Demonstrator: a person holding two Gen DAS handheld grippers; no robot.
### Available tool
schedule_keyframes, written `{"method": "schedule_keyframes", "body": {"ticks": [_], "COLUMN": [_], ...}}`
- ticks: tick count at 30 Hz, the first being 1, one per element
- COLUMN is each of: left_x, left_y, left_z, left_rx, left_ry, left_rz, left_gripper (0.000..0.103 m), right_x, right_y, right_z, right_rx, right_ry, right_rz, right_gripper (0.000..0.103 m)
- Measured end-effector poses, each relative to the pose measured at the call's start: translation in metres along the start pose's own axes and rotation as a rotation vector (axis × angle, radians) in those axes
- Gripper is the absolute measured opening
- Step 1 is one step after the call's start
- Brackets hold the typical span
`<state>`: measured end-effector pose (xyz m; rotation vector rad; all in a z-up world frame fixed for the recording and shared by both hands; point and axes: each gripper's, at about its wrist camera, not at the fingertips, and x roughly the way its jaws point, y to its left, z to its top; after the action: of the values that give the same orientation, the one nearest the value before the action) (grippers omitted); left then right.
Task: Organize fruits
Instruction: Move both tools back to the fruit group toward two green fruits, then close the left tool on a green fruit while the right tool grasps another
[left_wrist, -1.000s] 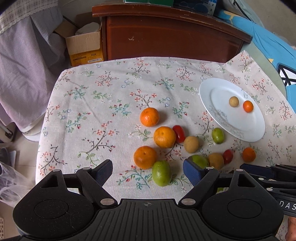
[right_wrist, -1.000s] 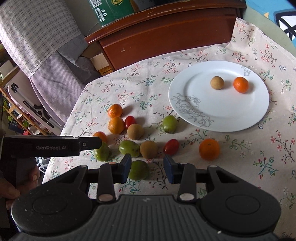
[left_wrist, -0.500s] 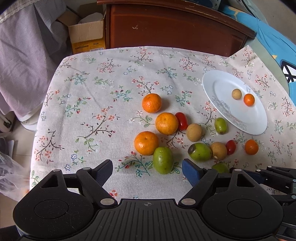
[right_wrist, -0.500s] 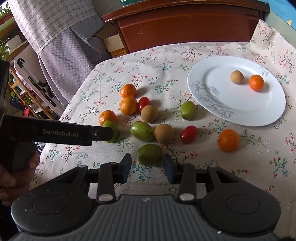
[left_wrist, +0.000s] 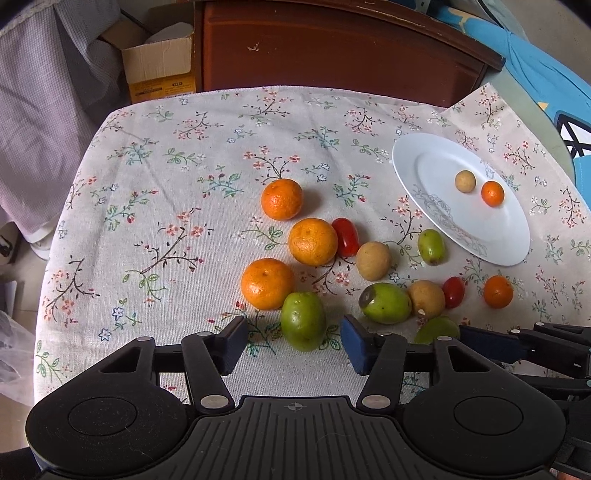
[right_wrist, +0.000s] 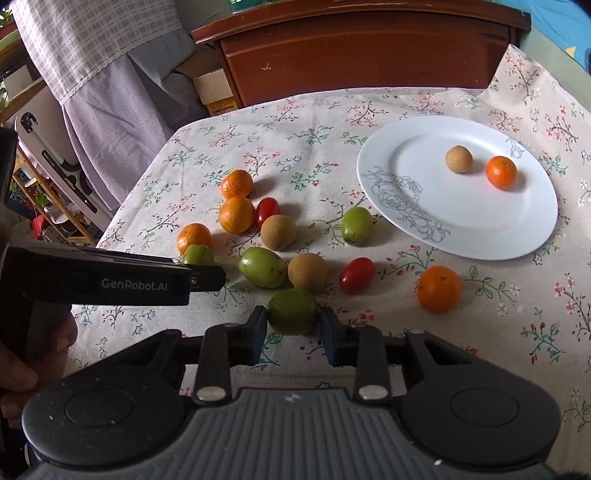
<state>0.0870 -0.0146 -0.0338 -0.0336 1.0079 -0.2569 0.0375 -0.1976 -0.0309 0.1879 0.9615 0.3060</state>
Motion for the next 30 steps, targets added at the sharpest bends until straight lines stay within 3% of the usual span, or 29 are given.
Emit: {"method": "schedule_keyframes", "body": {"ticks": [5,15,17,30], "left_x": [0.000,0.001,0.000,-0.012], "left_y": [-0.002,-0.010,-0.010,-0.015], "left_z": [0.000,-0.003,-0.003,-0.002], "left_rx": [-0.009,0.036,0.038,0.060], "left_ry": [-0.007,-0.029,-0.036,-0.084], "left_rz": [-0.033,-0.006,-0.008,0.004], "left_gripper": [0.031,0.030,0.024,0.024], "right_x": [0.001,0.001,0.001,0.000], "right_y": [-0.002,-0.004,-0.004,-0.001], "right_z": [0.001,0.001,0.002,0.002], "right_rx": [0.017,0.038,0.040,0.031], "right_ry": [0.003,0.005,0.005,0.001], "right_rz": [-0.001,0.008,0.009,0.030], "right_gripper": [0.032,0.032,0.032,0.031]}}
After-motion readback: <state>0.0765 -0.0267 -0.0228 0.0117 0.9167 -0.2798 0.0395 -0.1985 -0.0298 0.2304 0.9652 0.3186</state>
